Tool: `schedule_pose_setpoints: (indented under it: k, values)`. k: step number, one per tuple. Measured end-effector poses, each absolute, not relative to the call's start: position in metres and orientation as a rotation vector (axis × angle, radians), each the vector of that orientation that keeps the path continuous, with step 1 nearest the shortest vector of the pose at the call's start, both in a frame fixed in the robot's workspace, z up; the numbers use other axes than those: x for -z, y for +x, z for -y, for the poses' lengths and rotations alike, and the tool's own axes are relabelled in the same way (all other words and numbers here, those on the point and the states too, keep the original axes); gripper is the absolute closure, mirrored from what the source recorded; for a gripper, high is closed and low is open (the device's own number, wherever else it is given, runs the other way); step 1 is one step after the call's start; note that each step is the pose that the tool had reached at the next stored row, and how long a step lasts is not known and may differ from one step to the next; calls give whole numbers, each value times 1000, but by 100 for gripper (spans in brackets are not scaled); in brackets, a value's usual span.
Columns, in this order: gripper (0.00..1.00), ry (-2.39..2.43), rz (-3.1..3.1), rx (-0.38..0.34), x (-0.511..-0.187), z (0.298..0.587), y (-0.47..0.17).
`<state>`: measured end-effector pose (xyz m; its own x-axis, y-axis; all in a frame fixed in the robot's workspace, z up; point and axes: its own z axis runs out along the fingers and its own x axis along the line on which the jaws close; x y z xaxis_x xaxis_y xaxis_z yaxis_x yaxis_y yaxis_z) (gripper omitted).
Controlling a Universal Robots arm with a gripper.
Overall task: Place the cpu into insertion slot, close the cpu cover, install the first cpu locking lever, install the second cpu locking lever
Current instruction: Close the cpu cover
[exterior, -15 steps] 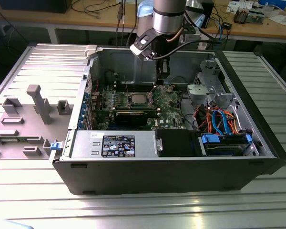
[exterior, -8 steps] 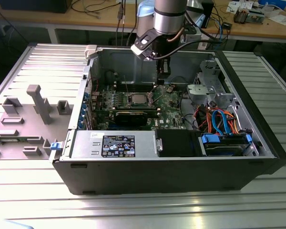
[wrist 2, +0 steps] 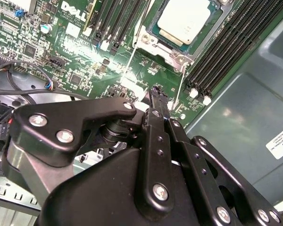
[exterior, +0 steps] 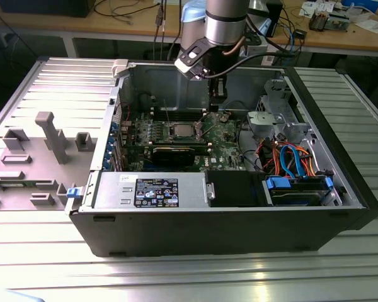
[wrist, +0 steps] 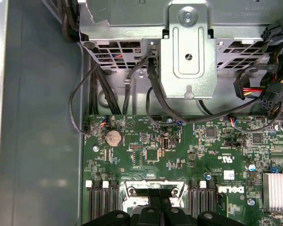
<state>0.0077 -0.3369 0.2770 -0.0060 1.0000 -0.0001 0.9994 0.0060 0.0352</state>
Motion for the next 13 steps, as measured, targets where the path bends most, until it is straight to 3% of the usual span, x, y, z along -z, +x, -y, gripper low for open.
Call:
schedule_pose_setpoints:
  k: [13]
  values:
    - [89,2197,-2210,-39,-276,337,17]
